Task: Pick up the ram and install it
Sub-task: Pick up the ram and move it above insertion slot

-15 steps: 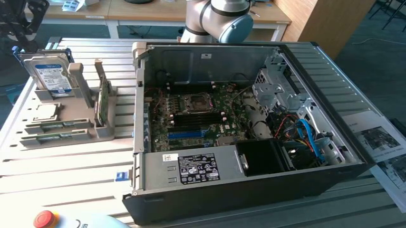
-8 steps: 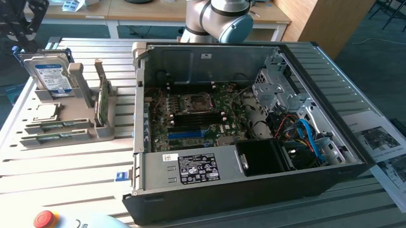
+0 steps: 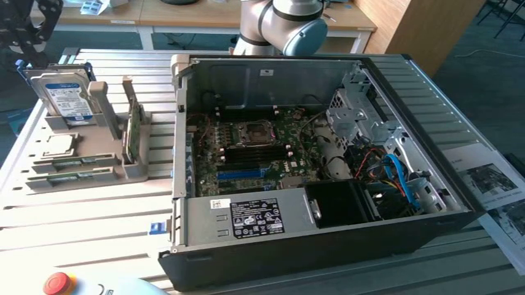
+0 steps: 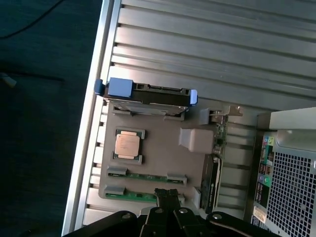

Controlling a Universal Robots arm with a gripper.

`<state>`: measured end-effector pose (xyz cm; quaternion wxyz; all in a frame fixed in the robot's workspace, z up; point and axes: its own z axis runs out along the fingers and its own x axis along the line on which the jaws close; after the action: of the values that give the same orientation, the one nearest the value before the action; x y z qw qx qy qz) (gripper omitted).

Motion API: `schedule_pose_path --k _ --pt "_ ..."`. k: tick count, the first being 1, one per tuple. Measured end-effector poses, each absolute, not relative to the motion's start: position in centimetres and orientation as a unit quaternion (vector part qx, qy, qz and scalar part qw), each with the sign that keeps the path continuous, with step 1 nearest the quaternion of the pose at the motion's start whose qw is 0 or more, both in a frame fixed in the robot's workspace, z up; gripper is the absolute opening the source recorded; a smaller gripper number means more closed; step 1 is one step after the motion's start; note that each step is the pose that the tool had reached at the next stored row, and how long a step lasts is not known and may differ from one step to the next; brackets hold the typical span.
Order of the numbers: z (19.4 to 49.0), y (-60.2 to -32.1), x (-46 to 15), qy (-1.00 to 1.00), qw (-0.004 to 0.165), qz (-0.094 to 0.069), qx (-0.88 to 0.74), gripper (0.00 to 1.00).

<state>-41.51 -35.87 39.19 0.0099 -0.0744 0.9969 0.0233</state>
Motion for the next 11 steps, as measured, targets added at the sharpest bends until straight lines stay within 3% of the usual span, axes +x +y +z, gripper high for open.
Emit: schedule_pose_path --k 11 --pt "39.18 -35.88 -41.51 0.99 0.008 0.024 -0.139 0.1"
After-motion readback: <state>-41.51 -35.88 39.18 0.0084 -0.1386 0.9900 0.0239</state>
